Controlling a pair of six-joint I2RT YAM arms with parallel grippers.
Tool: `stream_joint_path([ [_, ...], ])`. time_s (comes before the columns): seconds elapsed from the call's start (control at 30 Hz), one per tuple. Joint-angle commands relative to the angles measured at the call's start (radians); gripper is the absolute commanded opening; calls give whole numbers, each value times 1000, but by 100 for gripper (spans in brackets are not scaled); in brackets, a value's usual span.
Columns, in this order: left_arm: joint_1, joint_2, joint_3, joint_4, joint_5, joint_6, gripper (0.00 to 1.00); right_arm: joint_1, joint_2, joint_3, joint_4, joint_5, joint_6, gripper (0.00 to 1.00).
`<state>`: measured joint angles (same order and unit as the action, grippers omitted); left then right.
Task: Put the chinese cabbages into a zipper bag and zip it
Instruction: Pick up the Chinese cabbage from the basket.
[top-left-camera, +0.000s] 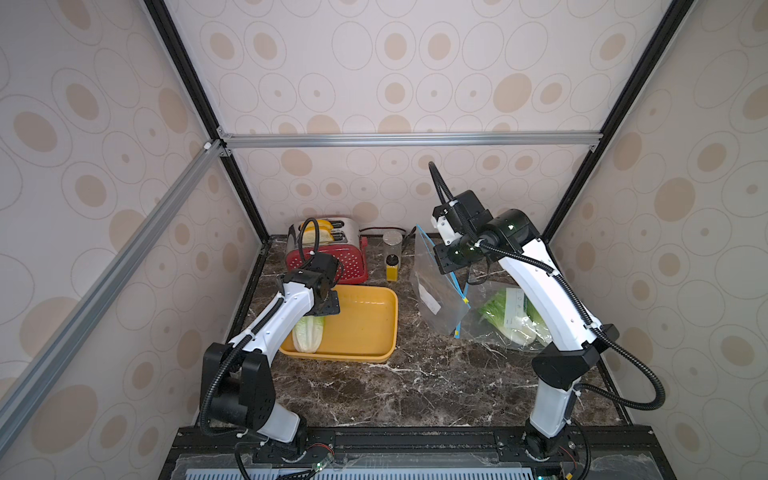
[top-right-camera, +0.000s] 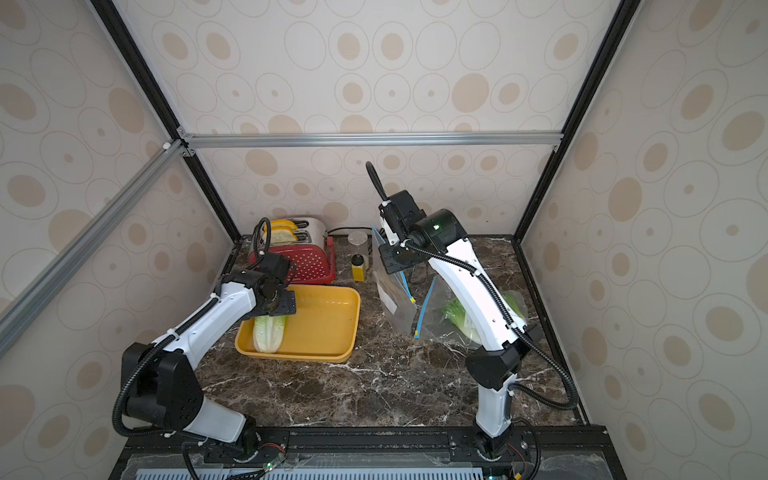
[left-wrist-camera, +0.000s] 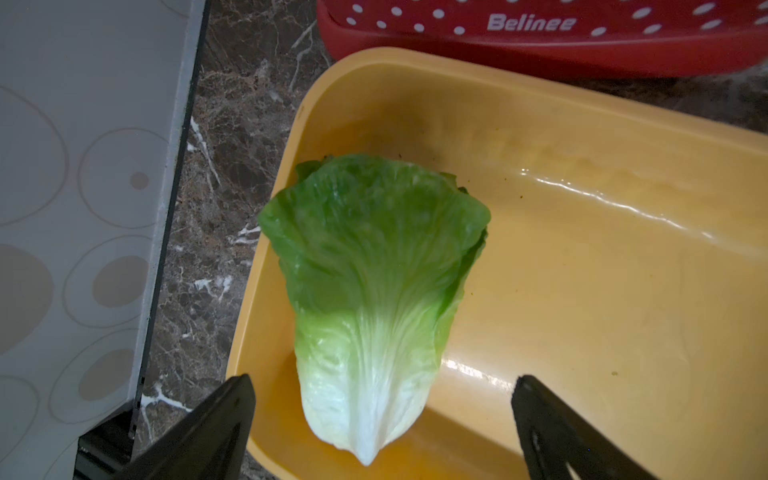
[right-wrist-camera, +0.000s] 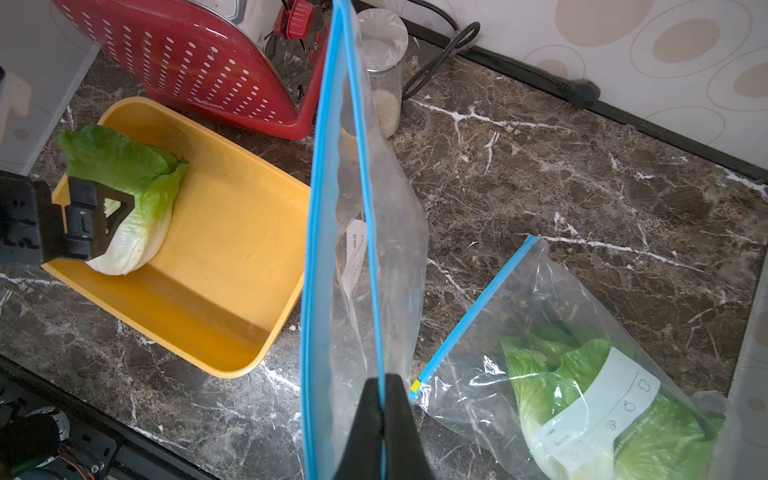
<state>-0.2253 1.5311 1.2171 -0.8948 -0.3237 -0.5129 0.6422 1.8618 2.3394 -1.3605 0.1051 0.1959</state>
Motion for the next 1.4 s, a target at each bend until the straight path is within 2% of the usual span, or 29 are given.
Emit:
stream_joint_path([
  [0.0,20,46,6,25,-42,34,99,8,-31,-8,-6,2,-10,0],
  [0.1,31,78,-8,47,-58,47,99,8,-26,-6,-4,4,-8,0],
  [0.2,62,113,-28,90,-9,55,99,9,-16,1,-3,4,-2,0],
  [0.47,61,206,-64,156,-25,64,99,8,5,20,-9,-11,11,0],
  [0.6,62,209,-71,175,-34,54,99,8,5,22,-6,-13,15,0],
  [0.83,62,136,-89,200,4,33,74,8,2,23,-3,-18,16,0],
  [0.97,63,91,-91,200,33,14,70,8,-2,20,-1,-20,22,0],
  [1.2,61,-76,-76,201,97,-49,67,8,-18,-3,3,-14,40,0],
  [1.37,60,-237,-84,332,230,-116,62,7,-34,-35,22,-14,52,0],
])
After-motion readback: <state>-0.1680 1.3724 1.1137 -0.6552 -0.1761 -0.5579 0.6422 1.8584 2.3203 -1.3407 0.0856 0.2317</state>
